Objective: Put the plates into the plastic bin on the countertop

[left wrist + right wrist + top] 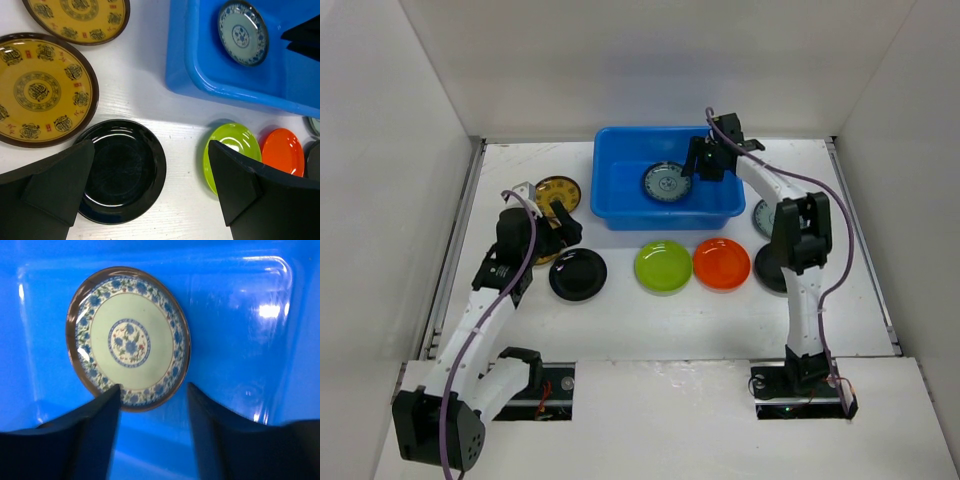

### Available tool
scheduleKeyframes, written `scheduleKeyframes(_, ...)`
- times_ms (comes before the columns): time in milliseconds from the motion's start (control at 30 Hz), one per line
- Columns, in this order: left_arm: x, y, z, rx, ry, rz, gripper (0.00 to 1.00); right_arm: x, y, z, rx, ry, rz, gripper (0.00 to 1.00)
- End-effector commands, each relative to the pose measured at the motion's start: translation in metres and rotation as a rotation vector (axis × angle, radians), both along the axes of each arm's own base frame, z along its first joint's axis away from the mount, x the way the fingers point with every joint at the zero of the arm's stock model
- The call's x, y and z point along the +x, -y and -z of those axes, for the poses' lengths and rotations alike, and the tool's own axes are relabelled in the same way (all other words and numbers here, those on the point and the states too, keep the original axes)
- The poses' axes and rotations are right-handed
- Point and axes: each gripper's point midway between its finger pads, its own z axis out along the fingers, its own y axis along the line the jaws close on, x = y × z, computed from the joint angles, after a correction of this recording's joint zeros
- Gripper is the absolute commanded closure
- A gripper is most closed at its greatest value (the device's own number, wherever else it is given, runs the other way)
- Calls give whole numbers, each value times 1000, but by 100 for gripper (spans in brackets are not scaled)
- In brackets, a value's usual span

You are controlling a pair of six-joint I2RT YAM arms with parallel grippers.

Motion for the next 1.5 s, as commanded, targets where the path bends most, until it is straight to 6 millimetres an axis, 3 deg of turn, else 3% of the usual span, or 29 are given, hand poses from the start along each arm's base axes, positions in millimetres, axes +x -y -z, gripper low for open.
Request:
scheduleKeyframes(0, 8, 10, -26, -19, 65, 42, 0, -8, -3, -96, 28, 202, -23, 32)
scheduleKeyframes(67, 10, 12, -27, -23, 67, 43, 0, -16, 0, -136, 66, 294, -13, 28)
scheduleKeyframes(133, 11, 14, -30, -27, 69, 48, 0, -25, 15, -170, 96, 372, 24, 23)
scheduleKeyframes(167, 12, 15, -30, -29, 72, 50, 0, -28, 35, -184, 99, 406, 73, 20)
scheduleKeyframes(233, 13, 19, -32, -32, 79, 60, 0, -34, 72, -186, 81, 419, 164, 19)
scheduleKeyframes(300, 13, 24, -33, -34, 81, 73, 0, -41, 114, -168, 61, 376, 280, 19)
scheduleKeyframes(400, 12, 29, -33, -35, 84, 87, 0, -65, 175, -126, 50, 286, 473, 19)
scheduleKeyframes(500, 10, 34, -33, -39, 94, 100, 0, -93, 223, -90, 28, 237, 633, 19)
scheduleKeyframes(600, 7, 40, -31, -50, 102, 118, 0, -120, 259, -60, 18, 194, 762, 19)
scheduleKeyframes(700, 4, 44, -29, -55, 104, 127, 0, -141, 283, -36, 22, 148, 847, 19)
scheduleKeyframes(1000, 4, 49, -26, -58, 92, 143, 0, -164, 302, 6, 31, 68, 936, 20)
scheduleKeyframes(1200, 4, 49, -27, -59, 90, 143, 0, -158, 297, 27, 88, 31, 930, 23)
scheduleKeyframes(1467, 4, 47, -29, -63, 87, 133, 0, -142, 286, 40, 179, 23, 886, 27)
